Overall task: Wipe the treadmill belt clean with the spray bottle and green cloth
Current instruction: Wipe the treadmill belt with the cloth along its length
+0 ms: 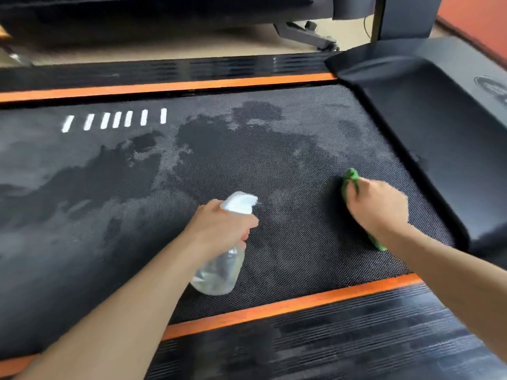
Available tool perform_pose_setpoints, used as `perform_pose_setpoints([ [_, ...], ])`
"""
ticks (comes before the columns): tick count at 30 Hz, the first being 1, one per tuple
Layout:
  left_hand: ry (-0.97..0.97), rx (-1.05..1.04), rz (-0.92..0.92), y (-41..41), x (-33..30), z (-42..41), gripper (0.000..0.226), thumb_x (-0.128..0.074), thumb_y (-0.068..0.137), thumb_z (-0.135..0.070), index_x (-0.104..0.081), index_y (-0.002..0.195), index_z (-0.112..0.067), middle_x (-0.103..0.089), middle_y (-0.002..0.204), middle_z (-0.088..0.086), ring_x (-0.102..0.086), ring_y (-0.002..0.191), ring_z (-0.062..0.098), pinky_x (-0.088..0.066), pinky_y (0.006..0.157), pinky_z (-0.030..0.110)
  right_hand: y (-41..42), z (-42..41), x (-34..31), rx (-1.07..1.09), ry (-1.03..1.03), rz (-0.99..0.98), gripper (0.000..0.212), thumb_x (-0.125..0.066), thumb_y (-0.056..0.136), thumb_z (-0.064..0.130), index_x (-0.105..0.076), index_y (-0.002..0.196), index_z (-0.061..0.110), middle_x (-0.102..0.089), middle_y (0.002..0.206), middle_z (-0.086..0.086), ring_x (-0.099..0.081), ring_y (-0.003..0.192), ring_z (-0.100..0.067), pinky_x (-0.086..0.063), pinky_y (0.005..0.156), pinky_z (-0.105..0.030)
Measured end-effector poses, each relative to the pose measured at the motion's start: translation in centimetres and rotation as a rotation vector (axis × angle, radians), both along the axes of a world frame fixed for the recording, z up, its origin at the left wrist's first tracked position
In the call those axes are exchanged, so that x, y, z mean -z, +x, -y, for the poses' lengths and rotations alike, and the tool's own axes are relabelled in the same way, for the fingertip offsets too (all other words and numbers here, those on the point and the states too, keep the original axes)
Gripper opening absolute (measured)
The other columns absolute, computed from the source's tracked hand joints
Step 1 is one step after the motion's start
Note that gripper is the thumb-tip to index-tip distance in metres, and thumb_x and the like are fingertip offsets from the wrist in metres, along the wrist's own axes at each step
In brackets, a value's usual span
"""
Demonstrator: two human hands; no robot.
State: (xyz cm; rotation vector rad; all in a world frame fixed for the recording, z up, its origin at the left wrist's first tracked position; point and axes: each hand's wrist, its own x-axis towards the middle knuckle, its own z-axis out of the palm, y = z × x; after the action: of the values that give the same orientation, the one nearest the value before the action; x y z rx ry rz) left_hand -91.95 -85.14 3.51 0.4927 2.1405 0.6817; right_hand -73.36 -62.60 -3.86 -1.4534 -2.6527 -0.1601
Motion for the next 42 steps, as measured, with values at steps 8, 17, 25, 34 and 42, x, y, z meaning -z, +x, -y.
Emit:
perform_pose_setpoints([
  [8, 0.088, -0.066, 0.059, 1.2, -0.4, -1.3, 0.025, -0.074, 0.084, -0.034, -0.078, 0.074, -0.012, -0.081, 0.092, 0.002, -0.077, 0.092, 0.020, -0.057, 0.093, 0.037, 0.2, 0.5, 0.8, -0.001, 0.036, 0.002, 0.044, -0.032, 0.100, 0.038, -0.062, 0.081, 0.013, -0.067, 0.080, -0.005, -0.062, 0.084, -0.034, -0.047, 0.063, -0.037],
  [17, 0.147, -0.104, 0.091, 0.6, -0.6, -0.2, 0.027, -0.075, 0.075, -0.042, -0.079, 0.089, -0.020, -0.082, 0.089, 0.001, -0.078, 0.095, 0.022, -0.058, 0.098, 0.047, -1.1, 3.4, -0.2, -0.049, 0.032, -0.007, 0.044, -0.034, 0.100, 0.040, -0.065, 0.083, 0.015, -0.069, 0.084, -0.006, -0.064, 0.086, -0.033, -0.049, 0.066, -0.038],
  [25, 0.193, -0.313, 0.037, -1.5, 0.6, 5.2, 0.020, -0.078, 0.083, -0.036, -0.079, 0.087, -0.016, -0.079, 0.073, -0.004, -0.076, 0.087, 0.018, -0.057, 0.082, 0.033, -6.3, 12.3, 0.9, -0.790, -0.071, 0.034, 0.037, -0.044, 0.095, 0.039, -0.059, 0.068, 0.018, -0.061, 0.064, 0.000, -0.061, 0.064, -0.028, -0.049, 0.060, -0.035],
  [34, 0.157, -0.198, -0.069, -1.7, 2.4, 4.9, 0.030, -0.071, 0.090, -0.034, -0.078, 0.070, -0.013, -0.076, 0.066, -0.012, -0.062, 0.062, 0.002, -0.044, 0.065, 0.027, -11.5, 3.9, -0.1, -0.195, -0.001, 0.012, 0.041, -0.033, 0.102, 0.036, -0.062, 0.084, 0.014, -0.068, 0.082, -0.010, -0.064, 0.079, -0.036, -0.046, 0.064, -0.038],
  [42, 0.193, -0.233, -0.037, -2.2, 2.3, 5.6, 0.028, -0.072, 0.089, -0.036, -0.080, 0.074, -0.014, -0.080, 0.072, -0.004, -0.067, 0.076, 0.016, -0.049, 0.072, 0.032, -4.9, 10.9, 1.2, -0.971, -0.105, 0.058, 0.038, -0.042, 0.099, 0.040, -0.056, 0.071, 0.019, -0.059, 0.068, 0.000, -0.057, 0.068, -0.028, -0.049, 0.063, -0.037],
])
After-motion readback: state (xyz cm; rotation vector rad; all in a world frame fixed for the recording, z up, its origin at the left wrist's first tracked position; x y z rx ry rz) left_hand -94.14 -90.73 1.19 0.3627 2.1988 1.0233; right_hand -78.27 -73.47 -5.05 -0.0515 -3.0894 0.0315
